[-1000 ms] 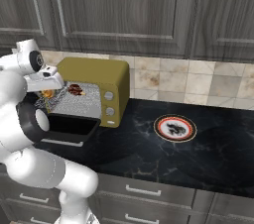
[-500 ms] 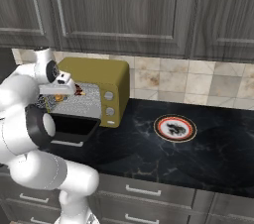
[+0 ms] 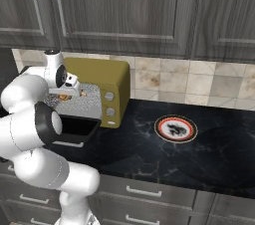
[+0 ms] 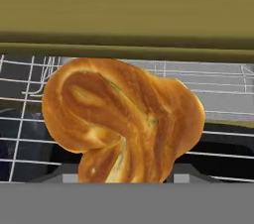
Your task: Open the toaster oven door. Place the bread on the top rack in the toaster oven and place the steak on the bottom rack.
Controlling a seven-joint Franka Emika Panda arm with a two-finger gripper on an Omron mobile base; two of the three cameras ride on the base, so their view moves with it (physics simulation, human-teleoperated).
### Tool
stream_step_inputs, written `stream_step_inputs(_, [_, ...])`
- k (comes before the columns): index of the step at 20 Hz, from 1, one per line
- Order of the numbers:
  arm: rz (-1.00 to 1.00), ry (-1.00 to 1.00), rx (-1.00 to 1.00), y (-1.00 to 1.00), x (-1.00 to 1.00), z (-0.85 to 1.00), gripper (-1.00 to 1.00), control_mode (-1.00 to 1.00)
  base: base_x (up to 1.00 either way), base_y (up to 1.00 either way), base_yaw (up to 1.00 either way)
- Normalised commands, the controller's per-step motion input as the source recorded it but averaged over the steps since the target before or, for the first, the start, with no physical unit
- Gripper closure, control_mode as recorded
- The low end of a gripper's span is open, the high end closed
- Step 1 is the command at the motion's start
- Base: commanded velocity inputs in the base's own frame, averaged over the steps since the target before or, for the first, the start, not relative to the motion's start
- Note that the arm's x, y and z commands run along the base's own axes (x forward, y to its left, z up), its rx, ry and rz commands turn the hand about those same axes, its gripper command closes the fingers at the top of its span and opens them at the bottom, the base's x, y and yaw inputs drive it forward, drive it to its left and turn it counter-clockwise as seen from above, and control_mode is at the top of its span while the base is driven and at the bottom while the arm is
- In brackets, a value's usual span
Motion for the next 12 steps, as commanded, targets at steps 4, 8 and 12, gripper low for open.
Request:
stream_step_inputs(4, [0.01,-0.03,0.11,-0.13,-0.05,-0.24,1.00,-1.00,0.00,0.00,0.00])
stream_step_inputs(8, [0.00,0.00,0.06,-0.06,-0.15,-0.30,1.00,-1.00,0.00,0.00,0.00])
stream_step_inputs(12, [0.00,-0.05,0.02,-0.10,-0.05,-0.25,-1.00,-1.00,0.00,0.00,0.00])
